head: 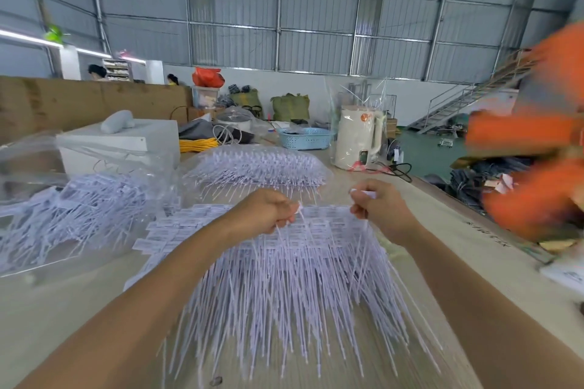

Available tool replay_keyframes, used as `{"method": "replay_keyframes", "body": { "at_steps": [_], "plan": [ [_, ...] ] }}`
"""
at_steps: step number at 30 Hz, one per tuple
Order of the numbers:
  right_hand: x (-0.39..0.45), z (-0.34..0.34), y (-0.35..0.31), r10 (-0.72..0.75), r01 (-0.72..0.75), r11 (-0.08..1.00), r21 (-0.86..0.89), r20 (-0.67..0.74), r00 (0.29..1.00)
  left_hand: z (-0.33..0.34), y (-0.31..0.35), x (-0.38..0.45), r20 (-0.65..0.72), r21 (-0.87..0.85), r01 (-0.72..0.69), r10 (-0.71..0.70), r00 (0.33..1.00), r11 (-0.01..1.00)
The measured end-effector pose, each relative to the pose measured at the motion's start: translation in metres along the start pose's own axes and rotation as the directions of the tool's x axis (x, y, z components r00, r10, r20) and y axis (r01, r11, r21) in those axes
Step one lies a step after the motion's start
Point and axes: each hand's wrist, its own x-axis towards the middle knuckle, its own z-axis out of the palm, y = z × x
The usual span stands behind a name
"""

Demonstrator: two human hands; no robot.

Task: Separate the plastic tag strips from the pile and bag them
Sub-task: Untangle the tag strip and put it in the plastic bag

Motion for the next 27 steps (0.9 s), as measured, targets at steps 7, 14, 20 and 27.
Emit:
{"method": "replay_keyframes", "body": {
  "at_steps": [7, 14, 20, 27],
  "plan": [
    [-0.011, 0.016, -0.037, 0.155, -0.230, 0.953, 0.196, 0.337, 0.929, 0.014, 0.003, 0.002, 0.122, 0.273, -0.069, 0.037, 0.992, 0.960],
    [-0.027, 0.045, -0.043, 0.031, 0.076, 0.969, -0.233, 0.422, 0.906, 0.017, 0.002, -0.001, 0.021, 0.232, -0.154, 0.154, 0.988, 0.960],
    [-0.027, 0.046, -0.040, -0.016, 0.061, 0.987, -0.145, 0.293, 0.956, 0.009, 0.002, 0.001, -0.055, 0.467, -0.098, 0.139, 0.989, 0.879],
    [-0.022, 0.047, -0.037, 0.055, -0.036, 0.996, -0.079, 0.253, 0.966, 0.012, 0.003, 0.003, -0.101, 0.432, -0.059, 0.113, 0.988, 0.900]
  ]
}}
